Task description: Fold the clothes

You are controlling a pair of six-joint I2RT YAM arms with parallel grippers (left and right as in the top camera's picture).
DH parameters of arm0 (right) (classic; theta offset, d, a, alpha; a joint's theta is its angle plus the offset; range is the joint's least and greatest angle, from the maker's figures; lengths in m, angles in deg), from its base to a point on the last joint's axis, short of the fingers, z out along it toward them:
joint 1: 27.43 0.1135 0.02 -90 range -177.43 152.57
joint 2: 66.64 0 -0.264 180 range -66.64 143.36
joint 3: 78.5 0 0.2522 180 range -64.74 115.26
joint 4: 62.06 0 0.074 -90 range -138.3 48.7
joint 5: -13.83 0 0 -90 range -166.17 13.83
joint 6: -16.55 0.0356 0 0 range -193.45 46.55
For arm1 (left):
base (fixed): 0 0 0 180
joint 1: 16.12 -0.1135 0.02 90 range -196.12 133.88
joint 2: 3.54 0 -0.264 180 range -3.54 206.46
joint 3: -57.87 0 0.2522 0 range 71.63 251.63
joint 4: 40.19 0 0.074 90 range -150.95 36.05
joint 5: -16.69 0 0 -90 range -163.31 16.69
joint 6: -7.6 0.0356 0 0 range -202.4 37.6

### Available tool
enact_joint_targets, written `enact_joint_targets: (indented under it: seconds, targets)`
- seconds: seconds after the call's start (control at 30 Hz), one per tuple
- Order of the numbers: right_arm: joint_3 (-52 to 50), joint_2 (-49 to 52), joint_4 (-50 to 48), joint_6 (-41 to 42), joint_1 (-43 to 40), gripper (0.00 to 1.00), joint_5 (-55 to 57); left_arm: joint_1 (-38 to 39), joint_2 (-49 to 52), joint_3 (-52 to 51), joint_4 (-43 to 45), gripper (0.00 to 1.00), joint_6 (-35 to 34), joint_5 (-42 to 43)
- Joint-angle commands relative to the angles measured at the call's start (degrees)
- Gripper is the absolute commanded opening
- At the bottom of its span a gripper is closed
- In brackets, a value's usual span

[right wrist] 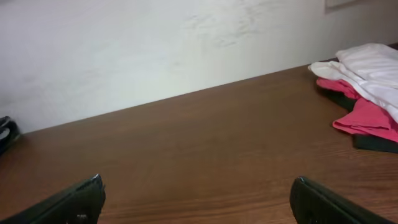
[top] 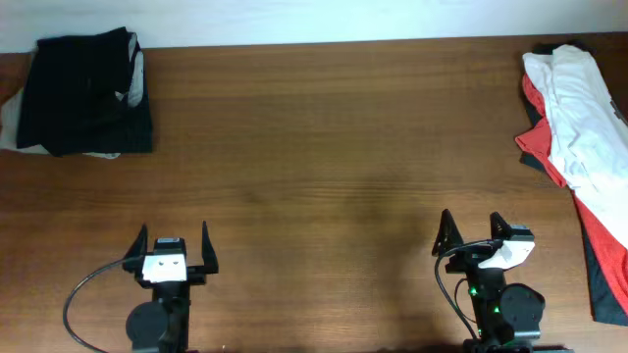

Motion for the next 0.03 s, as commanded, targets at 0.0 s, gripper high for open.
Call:
enact_joint_targets:
  seconds: [0.0]
  targets:
    - [-0.3,-0.4,0.3,-0.2,0.5,0.99,0.5,-0.4,-0.4,-0.2,-0.2,0.99,0.8,0.9]
